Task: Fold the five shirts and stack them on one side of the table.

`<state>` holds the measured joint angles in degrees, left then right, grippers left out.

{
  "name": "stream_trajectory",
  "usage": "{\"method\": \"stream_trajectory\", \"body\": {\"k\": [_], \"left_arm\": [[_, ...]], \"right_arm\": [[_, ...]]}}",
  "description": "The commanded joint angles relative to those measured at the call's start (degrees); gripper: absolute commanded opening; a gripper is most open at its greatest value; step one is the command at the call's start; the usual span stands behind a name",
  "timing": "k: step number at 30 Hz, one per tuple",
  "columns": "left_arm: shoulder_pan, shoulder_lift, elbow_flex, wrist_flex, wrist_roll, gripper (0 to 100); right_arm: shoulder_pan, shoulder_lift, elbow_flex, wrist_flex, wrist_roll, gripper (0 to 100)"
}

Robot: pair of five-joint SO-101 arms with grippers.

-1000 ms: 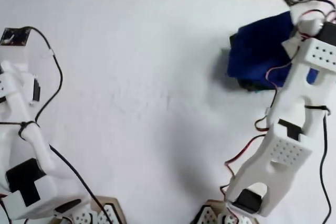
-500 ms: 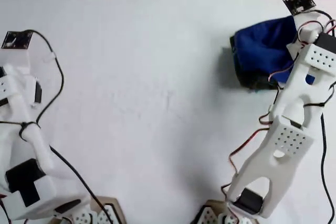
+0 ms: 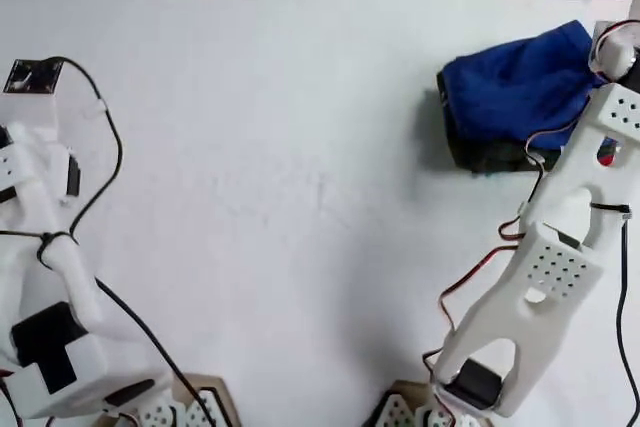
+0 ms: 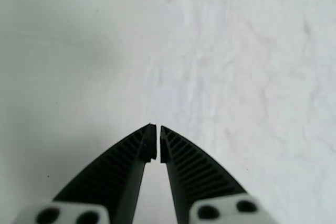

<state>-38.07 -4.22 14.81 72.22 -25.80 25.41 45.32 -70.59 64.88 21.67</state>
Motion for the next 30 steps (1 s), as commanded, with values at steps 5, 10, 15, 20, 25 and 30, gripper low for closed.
{"method": "stream_trajectory", "body": {"k": [5,10,15,20,25,30], "left_arm": [[-0.3,-3.3,-0.7,-0.8,0.2,5],[-0.3,-3.3,-1.5,-0.8,0.0,5],[-0.3,-3.3,-4.3,-0.4,-0.1,5],[-0.2,-3.3,-4.8,-0.4,-0.2,5],[1.3,-3.3,-4.4,-0.4,-0.2,5],[2.1,-3.5,-5.2,1.1,0.1,5]], "right_arm": [[-5.2,-2.2,3.3,-1.3,-0.5,7.0],[-4.9,-2.2,8.7,0.1,8.1,4.6],[-0.8,-2.2,17.3,-1.9,16.4,5.6],[2.9,-2.7,20.8,-3.2,17.6,5.5],[0.7,-4.6,14.9,0.0,17.5,5.6],[-2.3,-8.9,4.5,6.8,15.0,5.6]]}}
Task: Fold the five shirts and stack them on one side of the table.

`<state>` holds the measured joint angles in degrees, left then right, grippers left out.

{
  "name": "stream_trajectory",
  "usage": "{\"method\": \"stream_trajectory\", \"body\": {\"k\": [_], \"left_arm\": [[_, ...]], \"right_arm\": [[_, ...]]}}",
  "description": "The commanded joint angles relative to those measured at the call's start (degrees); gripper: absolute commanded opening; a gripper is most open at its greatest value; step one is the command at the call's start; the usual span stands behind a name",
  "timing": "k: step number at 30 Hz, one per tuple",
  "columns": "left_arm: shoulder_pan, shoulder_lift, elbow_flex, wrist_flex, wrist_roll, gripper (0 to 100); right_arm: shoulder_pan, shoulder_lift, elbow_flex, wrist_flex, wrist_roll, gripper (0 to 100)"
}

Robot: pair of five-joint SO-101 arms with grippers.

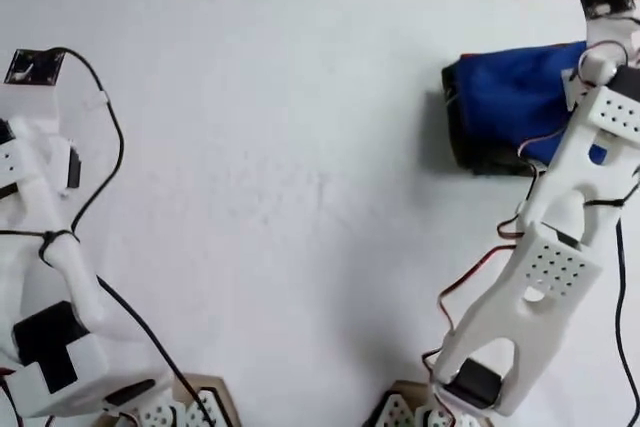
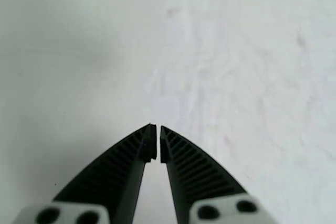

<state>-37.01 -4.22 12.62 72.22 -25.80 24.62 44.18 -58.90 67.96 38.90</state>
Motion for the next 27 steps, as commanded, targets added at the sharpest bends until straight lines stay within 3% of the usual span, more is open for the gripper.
{"method": "stream_trajectory", "body": {"k": [1,4,8,13,17,21,24,27], "left_arm": [[1.2,-4.0,-4.2,2.9,0.1,5],[2.8,-7.7,-7.1,9.6,-0.2,5],[5.3,-18.2,-6.1,13.5,-1.3,5],[10.6,-35.8,6.0,12.7,-6.2,5],[14.5,-45.6,20.0,7.2,-7.1,5],[18.2,-51.6,29.6,5.4,-7.3,5],[20.0,-54.9,36.4,5.3,-7.6,5],[20.1,-58.3,41.7,4.5,-7.2,5]], "right_arm": [[-1.8,-8.8,-9.4,6.1,-4.5,5.6],[-2.6,-12.5,-15.5,16.2,-9.9,5.6],[-5.8,-17.7,-21.5,33.1,-10.5,5.2],[-3.8,-27.4,-13.9,33.7,-14.8,2.1],[-3.4,-42.3,7.6,33.7,-15.7,1.8],[-8.7,-63.9,38.0,32.9,-16.2,1.8],[-13.8,-79.3,60.1,25.8,-17.4,1.8],[-14.4,-93.2,80.8,13.3,-18.8,1.8]]}}
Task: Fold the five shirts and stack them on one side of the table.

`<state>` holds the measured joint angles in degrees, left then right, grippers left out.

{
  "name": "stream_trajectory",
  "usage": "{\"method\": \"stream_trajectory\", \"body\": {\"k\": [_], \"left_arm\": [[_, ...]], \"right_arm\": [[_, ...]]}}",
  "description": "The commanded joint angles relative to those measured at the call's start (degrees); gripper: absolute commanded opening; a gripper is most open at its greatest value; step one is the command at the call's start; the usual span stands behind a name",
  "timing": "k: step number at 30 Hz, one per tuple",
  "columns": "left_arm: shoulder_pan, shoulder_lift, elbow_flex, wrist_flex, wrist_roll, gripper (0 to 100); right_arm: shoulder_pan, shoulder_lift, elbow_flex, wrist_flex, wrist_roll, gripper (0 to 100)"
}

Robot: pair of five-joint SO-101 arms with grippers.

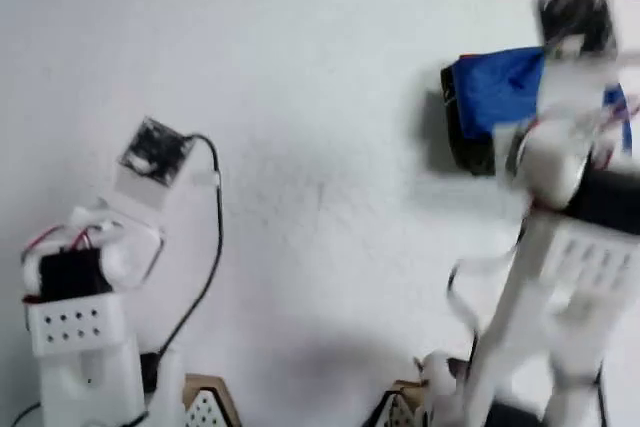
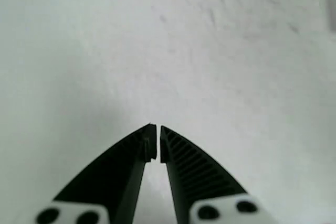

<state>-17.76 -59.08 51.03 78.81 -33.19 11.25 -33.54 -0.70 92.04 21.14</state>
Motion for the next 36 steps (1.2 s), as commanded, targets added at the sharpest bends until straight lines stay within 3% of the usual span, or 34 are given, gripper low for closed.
{"method": "stream_trajectory", "body": {"k": [1,6,13,20,24,28,32,36], "left_arm": [[0.9,-4.7,5.1,-3.3,0.2,5],[1.1,-13.0,15.3,-7.2,0.2,5],[1.3,-29.3,31.7,-15.1,0.2,5],[1.5,-46.9,46.0,-18.0,1.2,5],[5.1,-45.2,45.9,-18.2,11.7,5],[10.8,-45.1,45.9,-17.7,19.3,5],[15.2,-45.1,45.9,-11.3,20.1,5],[17.7,-45.1,45.9,-5.2,20.4,4]], "right_arm": [[-1.0,-19.8,29.2,-15.0,-1.1,1.8],[-2.2,-40.7,58.5,-27.3,-1.0,1.8],[-1.9,-69.9,85.5,-26.6,-1.1,1.8],[-2.2,-66.7,90.9,-30.1,-11.4,1.8],[-2.2,-69.0,97.8,-32.7,-11.9,1.8],[-2.2,-69.4,97.7,-27.4,-12.0,1.8],[-2.1,-69.4,97.7,-18.8,-11.9,1.8],[-1.8,-69.0,97.7,-19.5,-12.0,1.8]]}}
